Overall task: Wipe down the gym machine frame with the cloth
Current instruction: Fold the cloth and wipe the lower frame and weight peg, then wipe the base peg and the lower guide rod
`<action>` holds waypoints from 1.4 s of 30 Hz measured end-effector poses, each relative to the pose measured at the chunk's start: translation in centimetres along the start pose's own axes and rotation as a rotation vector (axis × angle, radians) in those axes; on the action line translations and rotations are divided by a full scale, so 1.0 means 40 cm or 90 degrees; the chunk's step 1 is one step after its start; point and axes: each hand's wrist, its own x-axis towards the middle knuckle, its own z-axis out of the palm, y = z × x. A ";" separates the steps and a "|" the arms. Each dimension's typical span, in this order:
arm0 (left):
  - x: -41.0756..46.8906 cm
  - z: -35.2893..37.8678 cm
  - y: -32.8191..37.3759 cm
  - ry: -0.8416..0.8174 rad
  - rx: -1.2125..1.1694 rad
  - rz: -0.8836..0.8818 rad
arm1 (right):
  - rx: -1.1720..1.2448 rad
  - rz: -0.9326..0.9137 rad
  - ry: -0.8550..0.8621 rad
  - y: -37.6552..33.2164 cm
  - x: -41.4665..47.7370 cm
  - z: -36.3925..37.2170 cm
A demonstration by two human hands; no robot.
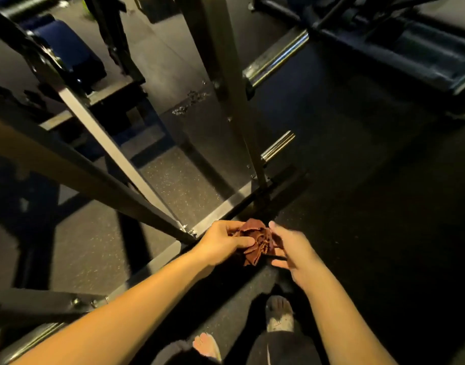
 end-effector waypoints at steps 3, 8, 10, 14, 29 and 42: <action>-0.138 -0.020 0.091 -0.030 -0.006 -0.007 | 0.005 -0.045 -0.017 -0.038 -0.187 0.006; -0.369 -0.094 0.222 -0.135 -0.001 -0.062 | -0.016 -0.164 -0.049 -0.101 -0.443 0.037; -0.460 -0.120 0.264 -0.080 -0.005 -0.060 | -0.054 -0.213 -0.071 -0.125 -0.522 0.065; -0.624 -0.147 0.288 0.105 -0.058 -0.018 | -0.158 -0.292 -0.132 -0.155 -0.650 0.137; -1.277 -0.261 0.211 0.498 -0.004 0.171 | -0.391 -0.513 -0.530 -0.233 -1.112 0.375; -1.599 -0.494 0.024 0.488 0.090 0.228 | -0.575 -0.624 -0.557 -0.126 -1.418 0.786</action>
